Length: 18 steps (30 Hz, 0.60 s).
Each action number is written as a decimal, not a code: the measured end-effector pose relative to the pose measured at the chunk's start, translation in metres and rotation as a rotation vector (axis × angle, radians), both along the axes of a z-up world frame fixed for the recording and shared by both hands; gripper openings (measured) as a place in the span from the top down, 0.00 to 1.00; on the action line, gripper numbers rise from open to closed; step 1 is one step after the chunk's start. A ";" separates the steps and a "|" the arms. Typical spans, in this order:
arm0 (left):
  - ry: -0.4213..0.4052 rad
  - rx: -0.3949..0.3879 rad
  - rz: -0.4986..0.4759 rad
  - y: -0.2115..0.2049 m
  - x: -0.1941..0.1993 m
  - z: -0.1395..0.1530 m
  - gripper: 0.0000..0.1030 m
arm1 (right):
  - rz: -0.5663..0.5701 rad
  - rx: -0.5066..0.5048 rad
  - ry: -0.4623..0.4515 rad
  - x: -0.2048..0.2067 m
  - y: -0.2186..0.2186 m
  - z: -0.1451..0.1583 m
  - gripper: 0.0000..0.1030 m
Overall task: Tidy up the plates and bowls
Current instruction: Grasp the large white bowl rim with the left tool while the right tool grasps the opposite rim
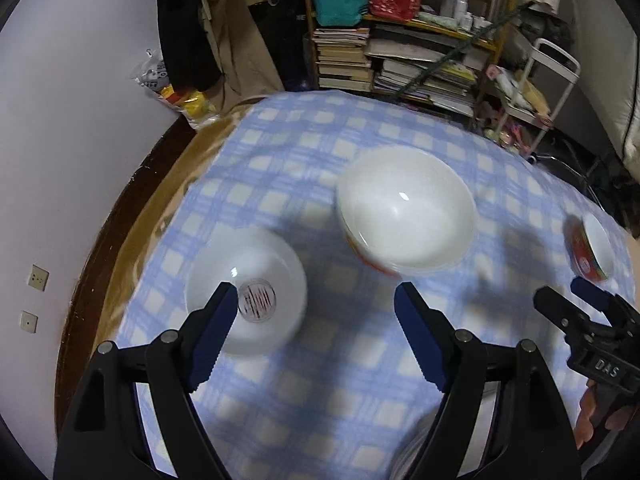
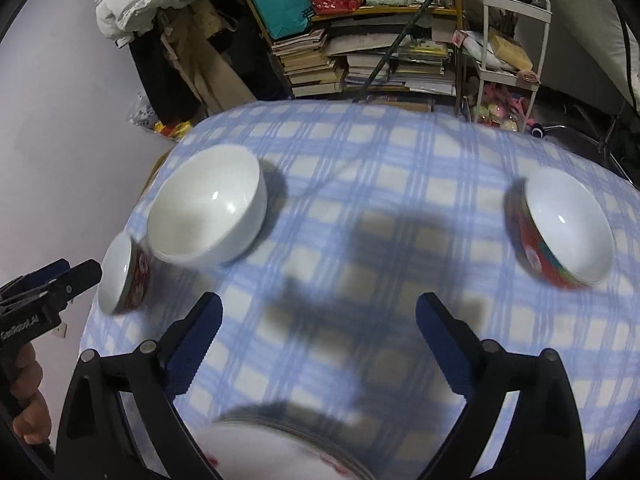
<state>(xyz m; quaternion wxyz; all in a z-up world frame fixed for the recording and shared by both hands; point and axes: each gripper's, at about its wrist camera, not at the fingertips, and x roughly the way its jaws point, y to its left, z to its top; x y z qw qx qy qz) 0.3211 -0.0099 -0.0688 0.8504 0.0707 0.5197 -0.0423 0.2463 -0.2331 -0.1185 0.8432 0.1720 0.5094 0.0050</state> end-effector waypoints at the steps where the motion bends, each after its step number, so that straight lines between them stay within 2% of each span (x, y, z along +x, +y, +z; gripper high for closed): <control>1: 0.006 0.002 0.005 0.001 0.010 -0.002 0.23 | -0.003 0.004 0.009 0.007 0.000 -0.001 0.01; 5: 0.040 -0.028 0.019 0.003 0.039 -0.013 0.23 | -0.034 -0.037 0.014 0.029 0.003 -0.002 0.01; 13: 0.080 -0.089 0.031 -0.003 0.079 -0.033 0.23 | -0.075 0.019 0.017 0.062 0.012 -0.010 0.01; 16: 0.082 -0.095 0.010 -0.008 0.085 -0.037 0.32 | -0.066 0.046 0.035 0.075 0.019 -0.015 0.06; 18: 0.098 -0.099 0.006 -0.009 0.090 -0.040 0.46 | -0.041 0.032 0.060 0.083 0.025 -0.019 0.12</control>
